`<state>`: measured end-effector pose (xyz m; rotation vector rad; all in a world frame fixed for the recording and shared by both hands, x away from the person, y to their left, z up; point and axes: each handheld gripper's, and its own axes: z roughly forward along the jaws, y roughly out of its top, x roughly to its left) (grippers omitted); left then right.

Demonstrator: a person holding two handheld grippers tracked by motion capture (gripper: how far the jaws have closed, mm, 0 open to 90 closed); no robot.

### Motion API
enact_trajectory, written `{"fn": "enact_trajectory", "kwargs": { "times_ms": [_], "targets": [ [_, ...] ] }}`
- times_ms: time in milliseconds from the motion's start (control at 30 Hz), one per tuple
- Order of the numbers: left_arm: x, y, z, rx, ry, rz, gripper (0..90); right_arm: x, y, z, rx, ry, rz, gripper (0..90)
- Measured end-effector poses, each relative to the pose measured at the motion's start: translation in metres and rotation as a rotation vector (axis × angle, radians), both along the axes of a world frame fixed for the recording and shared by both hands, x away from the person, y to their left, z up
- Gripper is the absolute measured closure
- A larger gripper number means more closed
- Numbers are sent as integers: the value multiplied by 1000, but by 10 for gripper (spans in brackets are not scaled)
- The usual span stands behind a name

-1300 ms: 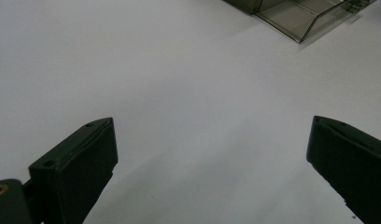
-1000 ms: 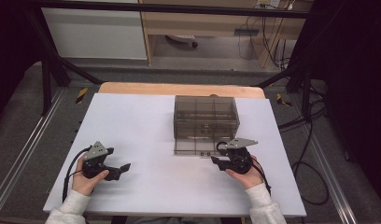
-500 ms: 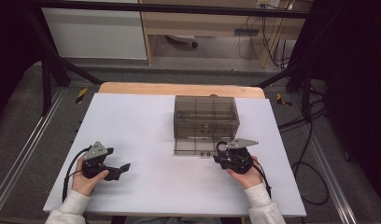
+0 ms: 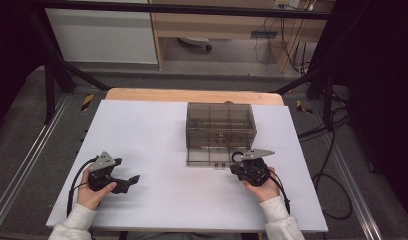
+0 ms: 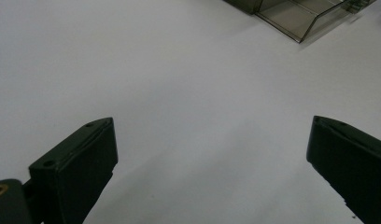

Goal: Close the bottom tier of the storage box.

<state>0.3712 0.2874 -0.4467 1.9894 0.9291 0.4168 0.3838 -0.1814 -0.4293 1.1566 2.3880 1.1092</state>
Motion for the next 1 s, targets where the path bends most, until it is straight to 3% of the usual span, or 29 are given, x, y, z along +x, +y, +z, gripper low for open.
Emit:
{"fn": "enact_trajectory", "kwargs": {
  "times_ms": [1000],
  "targets": [
    [0, 0, 0, -1, 1, -3, 15, 11, 11, -13, -48, -22, -15, 900]
  ]
}}
